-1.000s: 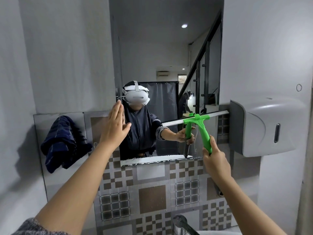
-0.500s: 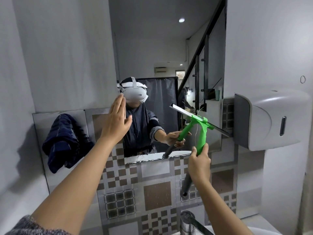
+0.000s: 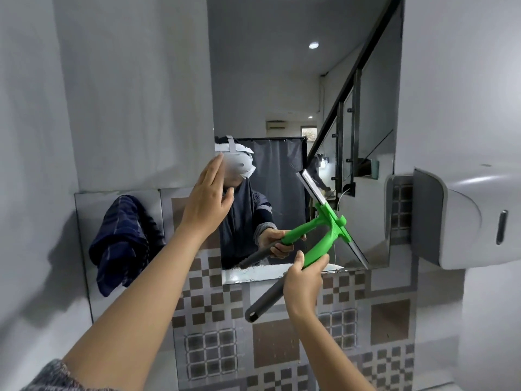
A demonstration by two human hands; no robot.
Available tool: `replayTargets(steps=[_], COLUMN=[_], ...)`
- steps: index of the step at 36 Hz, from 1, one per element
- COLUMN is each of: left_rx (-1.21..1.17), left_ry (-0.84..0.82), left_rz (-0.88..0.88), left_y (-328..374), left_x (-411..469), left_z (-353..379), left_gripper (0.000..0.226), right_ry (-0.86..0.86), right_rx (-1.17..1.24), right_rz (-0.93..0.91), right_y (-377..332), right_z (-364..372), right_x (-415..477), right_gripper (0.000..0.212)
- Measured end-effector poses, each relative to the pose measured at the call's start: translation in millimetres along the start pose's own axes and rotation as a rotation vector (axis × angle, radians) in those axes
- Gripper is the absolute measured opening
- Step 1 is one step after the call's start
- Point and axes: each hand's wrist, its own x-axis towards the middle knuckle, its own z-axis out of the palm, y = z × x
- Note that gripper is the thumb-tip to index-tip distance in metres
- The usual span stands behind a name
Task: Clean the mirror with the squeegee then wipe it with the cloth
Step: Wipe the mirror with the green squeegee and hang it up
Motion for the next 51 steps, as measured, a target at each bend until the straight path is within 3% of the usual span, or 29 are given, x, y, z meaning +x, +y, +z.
replayTargets(steps=[8,29,51], left_rx=[-0.013,-0.011,-0.064], left_ry=[-0.016,-0.055,-0.039], left_rz=[0.03,0.076,0.036], left_y=[-4.9,-14.2,-12.9], left_x=[-0.3,1.0,-0.7], left_z=[-5.5,-7.3,-5.9], left_gripper=[0.058,0.055,0.057], right_ry=[-0.059,-0.224,-0.276], right_rx=[0.0,-0.204,-0.46], right_rz=[-0.021,-0.09,-0.141], right_y=[-1.2,25.3,44.4], right_z=[20.9,38.7,25.2], right_x=[-11.9,-42.2,-50.5], right_gripper=[0.06,0.065,0.063])
